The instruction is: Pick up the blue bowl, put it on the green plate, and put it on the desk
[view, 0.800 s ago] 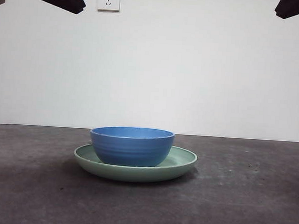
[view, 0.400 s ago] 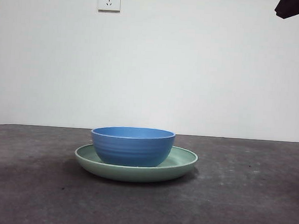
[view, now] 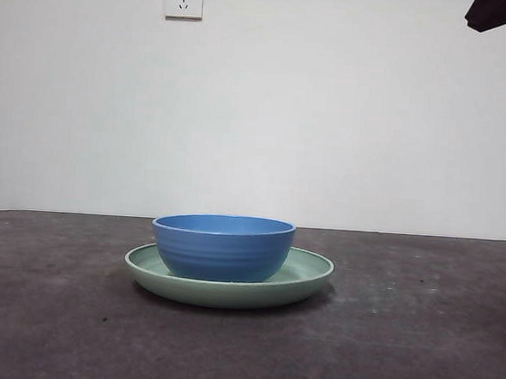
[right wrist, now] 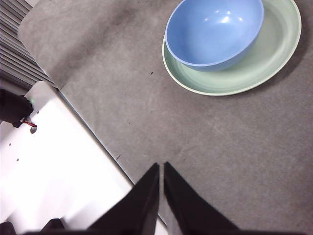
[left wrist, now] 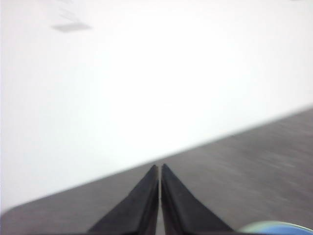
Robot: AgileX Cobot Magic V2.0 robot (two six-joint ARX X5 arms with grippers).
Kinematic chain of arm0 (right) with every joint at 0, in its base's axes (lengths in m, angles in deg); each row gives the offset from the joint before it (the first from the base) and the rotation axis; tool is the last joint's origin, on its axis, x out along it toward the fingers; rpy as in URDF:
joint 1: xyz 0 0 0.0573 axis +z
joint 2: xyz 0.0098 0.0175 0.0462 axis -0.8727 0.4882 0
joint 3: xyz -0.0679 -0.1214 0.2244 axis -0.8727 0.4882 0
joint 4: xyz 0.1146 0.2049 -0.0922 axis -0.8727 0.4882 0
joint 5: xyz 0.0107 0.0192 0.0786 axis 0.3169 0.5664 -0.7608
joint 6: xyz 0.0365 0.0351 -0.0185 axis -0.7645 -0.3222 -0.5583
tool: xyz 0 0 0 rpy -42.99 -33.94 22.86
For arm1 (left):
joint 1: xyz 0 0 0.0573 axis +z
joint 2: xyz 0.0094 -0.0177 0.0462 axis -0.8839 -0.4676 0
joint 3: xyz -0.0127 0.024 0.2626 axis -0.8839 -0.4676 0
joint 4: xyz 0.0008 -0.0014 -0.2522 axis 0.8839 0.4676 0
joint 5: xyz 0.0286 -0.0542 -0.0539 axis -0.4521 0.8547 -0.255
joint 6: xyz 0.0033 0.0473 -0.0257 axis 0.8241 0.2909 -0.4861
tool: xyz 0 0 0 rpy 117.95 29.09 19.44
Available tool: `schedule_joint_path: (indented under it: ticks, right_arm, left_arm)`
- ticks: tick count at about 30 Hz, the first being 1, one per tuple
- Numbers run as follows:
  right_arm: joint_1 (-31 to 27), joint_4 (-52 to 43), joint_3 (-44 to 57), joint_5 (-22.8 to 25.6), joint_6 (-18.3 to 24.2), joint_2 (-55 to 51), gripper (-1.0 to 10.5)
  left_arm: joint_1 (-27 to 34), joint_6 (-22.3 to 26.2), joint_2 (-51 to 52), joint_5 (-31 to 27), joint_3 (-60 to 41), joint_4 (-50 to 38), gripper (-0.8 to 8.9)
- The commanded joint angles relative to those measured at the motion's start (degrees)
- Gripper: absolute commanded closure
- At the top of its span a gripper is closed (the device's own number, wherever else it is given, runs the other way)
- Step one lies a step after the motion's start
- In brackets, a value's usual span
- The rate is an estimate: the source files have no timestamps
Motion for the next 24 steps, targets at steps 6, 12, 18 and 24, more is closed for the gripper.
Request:
schedule_joint_path:
  ticks: [6,12,18,24]
  right_arm:
    - [0.39,-0.57,-0.96,-0.15,0.70,0.31,9.4]
    - [0.39,-0.57,-0.96,-0.13,0.70,0.33,9.4]
    - [0.39,-0.57,-0.96,-0.13,0.70,0.31,9.4]
    - [0.39,-0.57,-0.96,-0.13,0.70,0.31,9.4]
  left_arm:
    - [6.69,-1.31,13.29,-2.69,-14.84,-1.92,8.04]
    - [8.74,-3.89,19.69,-3.91,-23.08,0.07,8.04]
    - [8.87,-3.91,22.82,-5.97,-26.93,4.74,8.04]
    - [8.85,-3.91,24.61,-6.71,-29.86,5.97,8.04]
